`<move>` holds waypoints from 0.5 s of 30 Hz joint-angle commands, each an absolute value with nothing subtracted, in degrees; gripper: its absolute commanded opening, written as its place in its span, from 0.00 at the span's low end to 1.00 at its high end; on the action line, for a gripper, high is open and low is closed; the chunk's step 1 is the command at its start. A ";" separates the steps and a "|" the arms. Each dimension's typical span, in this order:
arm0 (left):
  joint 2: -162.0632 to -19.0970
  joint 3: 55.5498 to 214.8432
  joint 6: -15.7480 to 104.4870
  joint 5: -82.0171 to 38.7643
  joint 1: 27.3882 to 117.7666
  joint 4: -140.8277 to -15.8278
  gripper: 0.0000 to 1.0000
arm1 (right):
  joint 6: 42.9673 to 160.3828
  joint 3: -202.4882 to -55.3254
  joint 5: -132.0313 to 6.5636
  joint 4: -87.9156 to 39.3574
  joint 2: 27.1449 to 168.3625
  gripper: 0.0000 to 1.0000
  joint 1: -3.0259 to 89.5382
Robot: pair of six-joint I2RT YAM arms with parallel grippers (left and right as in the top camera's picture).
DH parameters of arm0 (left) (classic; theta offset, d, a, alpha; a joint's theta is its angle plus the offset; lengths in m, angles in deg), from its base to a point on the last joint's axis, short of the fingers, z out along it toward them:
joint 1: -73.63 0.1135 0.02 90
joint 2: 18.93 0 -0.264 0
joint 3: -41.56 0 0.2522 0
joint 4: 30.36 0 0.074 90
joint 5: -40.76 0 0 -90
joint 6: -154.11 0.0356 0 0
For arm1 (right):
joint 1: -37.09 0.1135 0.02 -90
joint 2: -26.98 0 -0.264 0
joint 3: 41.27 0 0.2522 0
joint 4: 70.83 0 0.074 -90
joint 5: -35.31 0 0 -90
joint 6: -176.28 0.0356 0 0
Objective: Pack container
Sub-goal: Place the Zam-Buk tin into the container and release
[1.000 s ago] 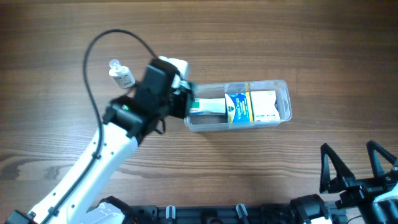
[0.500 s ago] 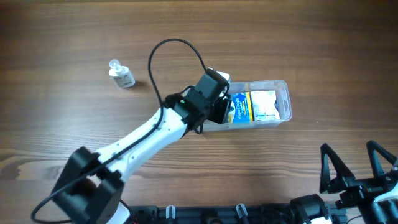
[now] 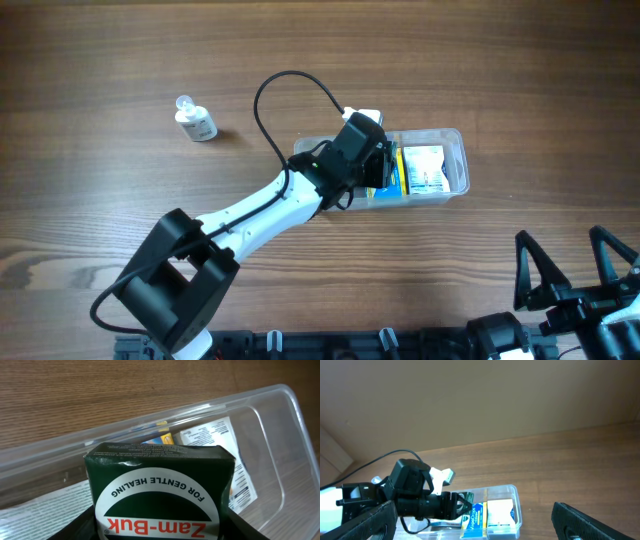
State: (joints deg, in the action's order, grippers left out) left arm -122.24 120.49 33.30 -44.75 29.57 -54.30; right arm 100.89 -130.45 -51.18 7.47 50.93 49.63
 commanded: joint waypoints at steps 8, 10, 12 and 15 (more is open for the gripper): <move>-123.73 120.92 30.44 -43.05 29.38 -52.22 0.82 | 99.84 -130.45 -50.18 7.34 51.17 1.00 49.45; -123.70 120.92 30.44 -43.05 29.38 -52.22 0.82 | 99.84 -130.45 -50.18 7.34 51.17 1.00 49.45; -122.70 121.06 30.89 -43.05 29.44 -52.24 0.78 | 99.82 -130.45 -50.18 7.34 51.17 1.00 49.45; -119.57 122.37 33.30 -42.81 29.99 -52.85 0.76 | 99.82 -130.45 -50.18 7.34 51.17 0.99 49.45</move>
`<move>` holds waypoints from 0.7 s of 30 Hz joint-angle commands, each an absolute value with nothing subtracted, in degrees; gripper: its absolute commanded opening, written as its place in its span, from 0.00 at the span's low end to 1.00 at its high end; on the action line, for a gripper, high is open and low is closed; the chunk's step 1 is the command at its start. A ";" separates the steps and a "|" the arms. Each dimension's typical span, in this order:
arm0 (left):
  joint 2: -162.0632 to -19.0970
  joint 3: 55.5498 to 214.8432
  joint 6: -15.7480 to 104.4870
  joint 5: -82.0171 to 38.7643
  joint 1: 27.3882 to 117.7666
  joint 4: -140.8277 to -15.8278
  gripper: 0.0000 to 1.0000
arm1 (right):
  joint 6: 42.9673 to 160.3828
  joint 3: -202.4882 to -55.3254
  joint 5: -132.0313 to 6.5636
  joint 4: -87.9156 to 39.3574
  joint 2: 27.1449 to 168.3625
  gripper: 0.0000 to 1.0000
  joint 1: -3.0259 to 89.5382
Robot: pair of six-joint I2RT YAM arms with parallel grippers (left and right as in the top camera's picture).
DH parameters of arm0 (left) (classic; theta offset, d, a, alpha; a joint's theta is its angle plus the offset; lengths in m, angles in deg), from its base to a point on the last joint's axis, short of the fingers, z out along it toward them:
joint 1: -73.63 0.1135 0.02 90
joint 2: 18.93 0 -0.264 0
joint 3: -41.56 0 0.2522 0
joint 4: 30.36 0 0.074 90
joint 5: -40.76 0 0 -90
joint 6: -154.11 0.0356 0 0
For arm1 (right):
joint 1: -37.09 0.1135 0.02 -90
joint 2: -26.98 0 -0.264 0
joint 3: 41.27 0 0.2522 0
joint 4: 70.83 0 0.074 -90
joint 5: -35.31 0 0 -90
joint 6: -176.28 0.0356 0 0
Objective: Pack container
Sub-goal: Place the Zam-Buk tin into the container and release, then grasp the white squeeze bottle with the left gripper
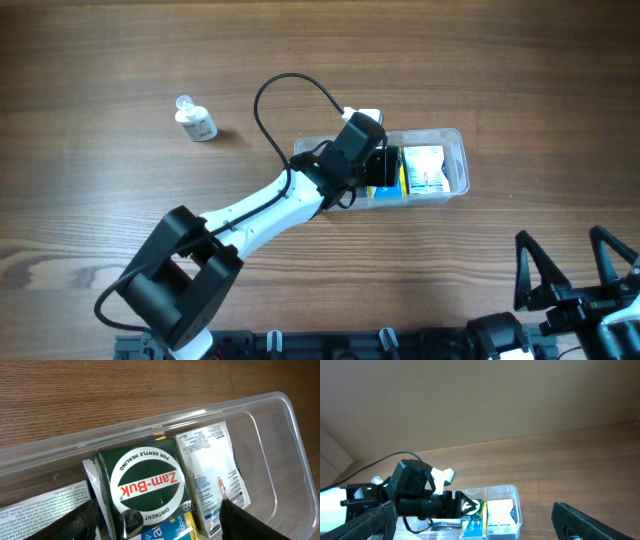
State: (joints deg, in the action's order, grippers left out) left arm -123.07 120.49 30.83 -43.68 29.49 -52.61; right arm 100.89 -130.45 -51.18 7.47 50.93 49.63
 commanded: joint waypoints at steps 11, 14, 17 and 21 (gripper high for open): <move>-96.40 126.93 39.97 -44.18 47.93 -75.17 0.89 | 99.84 -130.45 -50.18 7.36 51.17 1.00 49.45; -93.80 126.93 44.62 -44.03 63.67 -80.85 0.87 | 99.84 -130.45 -50.18 7.36 51.17 1.00 49.45; -94.92 126.91 50.70 -43.92 72.96 -81.70 0.85 | 99.84 -130.45 -50.18 7.36 51.17 1.00 49.45; -98.94 126.91 58.35 -45.67 77.62 -80.59 0.88 | 99.84 -130.45 -50.18 7.36 51.17 1.00 49.45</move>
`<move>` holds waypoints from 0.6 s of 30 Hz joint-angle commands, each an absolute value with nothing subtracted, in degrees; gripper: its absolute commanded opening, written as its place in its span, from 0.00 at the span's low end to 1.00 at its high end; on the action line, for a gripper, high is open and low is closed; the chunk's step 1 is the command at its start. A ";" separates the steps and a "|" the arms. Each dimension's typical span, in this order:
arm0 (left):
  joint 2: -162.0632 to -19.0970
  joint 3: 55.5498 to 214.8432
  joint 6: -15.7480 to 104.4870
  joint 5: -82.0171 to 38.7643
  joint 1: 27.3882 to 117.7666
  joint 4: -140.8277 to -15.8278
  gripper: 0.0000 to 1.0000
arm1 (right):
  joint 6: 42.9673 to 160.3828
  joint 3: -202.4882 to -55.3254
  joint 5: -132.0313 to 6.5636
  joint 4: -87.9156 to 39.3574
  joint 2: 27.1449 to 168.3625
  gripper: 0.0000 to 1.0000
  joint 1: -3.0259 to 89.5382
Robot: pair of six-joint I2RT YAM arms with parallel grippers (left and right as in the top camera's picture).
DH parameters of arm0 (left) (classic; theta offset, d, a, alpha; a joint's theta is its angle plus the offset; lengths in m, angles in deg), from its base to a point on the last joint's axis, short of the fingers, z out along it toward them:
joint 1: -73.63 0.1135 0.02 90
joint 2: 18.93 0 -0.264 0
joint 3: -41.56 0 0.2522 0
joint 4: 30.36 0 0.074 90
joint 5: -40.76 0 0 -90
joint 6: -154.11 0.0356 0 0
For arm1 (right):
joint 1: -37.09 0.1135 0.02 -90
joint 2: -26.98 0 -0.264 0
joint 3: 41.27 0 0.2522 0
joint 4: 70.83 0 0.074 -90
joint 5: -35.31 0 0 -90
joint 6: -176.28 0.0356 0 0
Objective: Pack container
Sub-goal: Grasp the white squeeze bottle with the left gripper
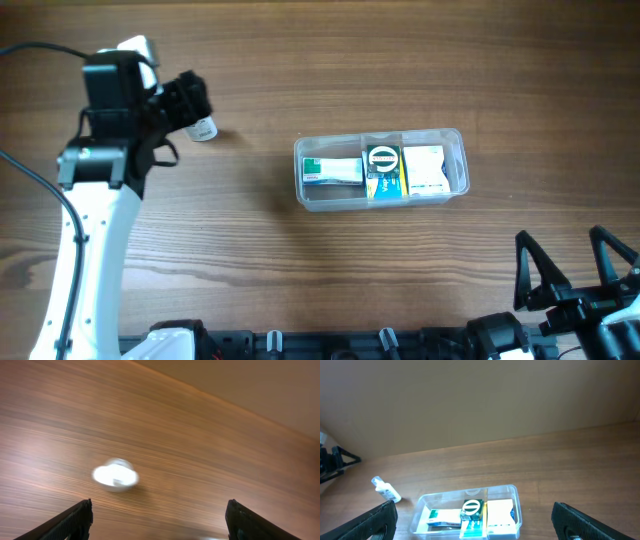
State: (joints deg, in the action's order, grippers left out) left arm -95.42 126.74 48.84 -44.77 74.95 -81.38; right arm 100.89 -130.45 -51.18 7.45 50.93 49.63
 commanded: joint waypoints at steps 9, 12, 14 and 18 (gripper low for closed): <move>-114.55 126.91 65.43 -45.87 78.25 -72.96 0.91 | 99.84 -130.45 -50.18 7.36 51.17 1.00 49.45; -116.36 126.91 66.91 -45.82 78.25 -70.75 0.88 | 99.84 -130.45 -50.18 7.36 51.17 1.00 49.45; -117.21 126.91 68.40 -45.84 78.25 -69.73 0.86 | 99.84 -130.45 -50.18 7.36 51.17 1.00 49.45; -117.98 126.91 68.40 -45.80 78.23 -69.14 0.72 | 99.84 -130.45 -50.18 7.36 51.17 1.00 49.45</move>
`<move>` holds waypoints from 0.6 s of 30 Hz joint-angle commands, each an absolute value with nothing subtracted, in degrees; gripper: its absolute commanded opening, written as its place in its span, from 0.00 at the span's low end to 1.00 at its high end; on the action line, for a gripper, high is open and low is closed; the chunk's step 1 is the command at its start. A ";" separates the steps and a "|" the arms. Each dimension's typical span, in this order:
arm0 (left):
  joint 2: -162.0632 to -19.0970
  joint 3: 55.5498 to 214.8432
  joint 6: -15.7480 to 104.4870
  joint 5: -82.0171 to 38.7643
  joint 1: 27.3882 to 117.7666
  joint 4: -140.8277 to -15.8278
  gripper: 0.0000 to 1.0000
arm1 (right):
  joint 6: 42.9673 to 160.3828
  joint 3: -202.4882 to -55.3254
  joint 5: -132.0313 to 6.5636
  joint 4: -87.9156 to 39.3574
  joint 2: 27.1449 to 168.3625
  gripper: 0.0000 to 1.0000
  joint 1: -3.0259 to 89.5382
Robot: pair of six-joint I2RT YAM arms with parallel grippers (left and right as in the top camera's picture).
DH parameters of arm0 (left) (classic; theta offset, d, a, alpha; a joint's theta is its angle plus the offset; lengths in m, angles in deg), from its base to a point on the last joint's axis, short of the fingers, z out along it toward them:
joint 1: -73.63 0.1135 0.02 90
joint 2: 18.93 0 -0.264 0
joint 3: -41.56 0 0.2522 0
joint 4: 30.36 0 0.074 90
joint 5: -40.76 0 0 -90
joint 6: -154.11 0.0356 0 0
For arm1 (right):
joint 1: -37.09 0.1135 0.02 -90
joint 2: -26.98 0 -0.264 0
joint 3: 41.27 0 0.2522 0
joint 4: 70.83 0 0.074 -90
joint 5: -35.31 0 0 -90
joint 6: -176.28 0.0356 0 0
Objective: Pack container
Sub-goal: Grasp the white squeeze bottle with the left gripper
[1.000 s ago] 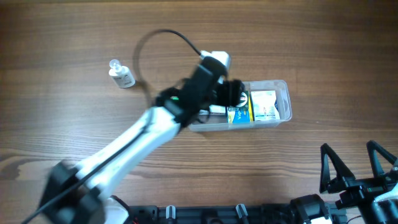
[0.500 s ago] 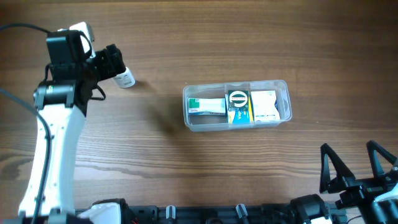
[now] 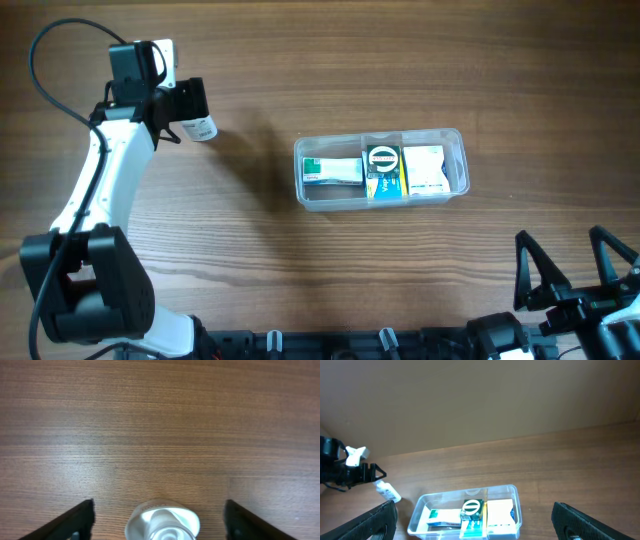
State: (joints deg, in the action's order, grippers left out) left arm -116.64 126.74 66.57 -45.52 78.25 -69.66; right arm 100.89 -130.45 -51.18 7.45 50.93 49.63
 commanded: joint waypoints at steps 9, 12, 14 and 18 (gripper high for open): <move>-119.46 126.91 69.76 -45.65 78.25 -69.33 0.67 | 99.84 -130.45 -50.18 7.36 51.17 1.00 49.45; -119.46 126.91 69.93 -45.67 78.25 -69.14 0.62 | 99.84 -130.45 -50.18 7.36 51.17 1.00 49.45; -119.46 126.91 69.91 -45.65 78.25 -68.77 0.46 | 99.84 -130.45 -50.18 7.36 51.17 1.00 49.45; -119.44 126.93 69.91 -45.65 78.25 -68.83 0.38 | 99.86 -130.45 -50.18 7.36 51.17 1.00 49.45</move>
